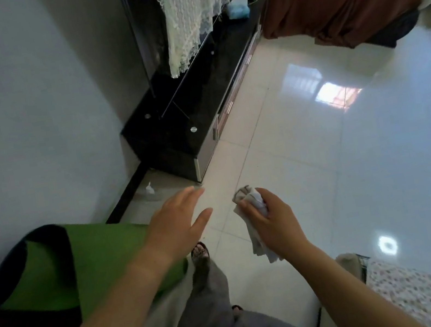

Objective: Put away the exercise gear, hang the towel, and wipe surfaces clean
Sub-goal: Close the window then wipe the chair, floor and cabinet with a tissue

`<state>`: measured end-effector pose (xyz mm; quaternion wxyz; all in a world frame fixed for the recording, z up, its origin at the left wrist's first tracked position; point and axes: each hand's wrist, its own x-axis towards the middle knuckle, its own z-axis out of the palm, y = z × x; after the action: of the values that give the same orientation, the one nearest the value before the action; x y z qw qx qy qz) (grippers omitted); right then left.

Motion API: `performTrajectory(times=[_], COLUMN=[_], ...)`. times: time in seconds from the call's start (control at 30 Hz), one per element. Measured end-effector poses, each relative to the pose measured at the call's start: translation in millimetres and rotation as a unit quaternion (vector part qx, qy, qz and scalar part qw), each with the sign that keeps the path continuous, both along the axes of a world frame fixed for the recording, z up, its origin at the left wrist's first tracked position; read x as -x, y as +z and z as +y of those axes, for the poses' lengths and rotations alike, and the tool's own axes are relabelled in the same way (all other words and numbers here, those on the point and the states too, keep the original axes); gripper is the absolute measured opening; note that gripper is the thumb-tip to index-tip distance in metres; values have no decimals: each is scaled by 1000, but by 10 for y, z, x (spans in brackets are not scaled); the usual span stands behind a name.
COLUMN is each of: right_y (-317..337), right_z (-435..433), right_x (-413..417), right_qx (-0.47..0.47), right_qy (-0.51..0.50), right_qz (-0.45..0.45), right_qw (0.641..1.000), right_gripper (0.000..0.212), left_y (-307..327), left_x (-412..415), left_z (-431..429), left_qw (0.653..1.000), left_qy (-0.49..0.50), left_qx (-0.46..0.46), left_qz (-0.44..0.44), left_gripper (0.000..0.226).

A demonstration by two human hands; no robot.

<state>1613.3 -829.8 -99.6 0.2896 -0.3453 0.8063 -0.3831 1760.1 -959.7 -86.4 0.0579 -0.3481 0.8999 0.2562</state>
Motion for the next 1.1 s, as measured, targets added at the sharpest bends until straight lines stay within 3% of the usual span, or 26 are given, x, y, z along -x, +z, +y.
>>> performTrajectory(times=[0.23, 0.43, 0.57, 0.67, 1.1], right_y=[4, -3, 9, 7, -35], right_z=[-761, -1698, -2304, -2667, -2907], right_x=[680, 1226, 1522, 1709, 2934], right_qx=[-24, -71, -70, -63, -25], right_qy=[-11, -14, -18, -28, -66], right_qz=[28, 30, 34, 21, 8], right_qw=[999, 997, 997, 997, 997], right_gripper=[10, 22, 16, 23, 24], left_y=[-219, -291, -261, -226, -223], left_x=[747, 1340, 1669, 1879, 3177], left_z=[-803, -1792, -2400, -2762, -3067], left_qw=[999, 998, 998, 999, 997], left_qy=[-14, -16, -17, -24, -67], left_qx=[-22, -46, -40, -37, -32], left_qz=[25, 33, 43, 31, -5], left_gripper=[53, 53, 53, 53, 53])
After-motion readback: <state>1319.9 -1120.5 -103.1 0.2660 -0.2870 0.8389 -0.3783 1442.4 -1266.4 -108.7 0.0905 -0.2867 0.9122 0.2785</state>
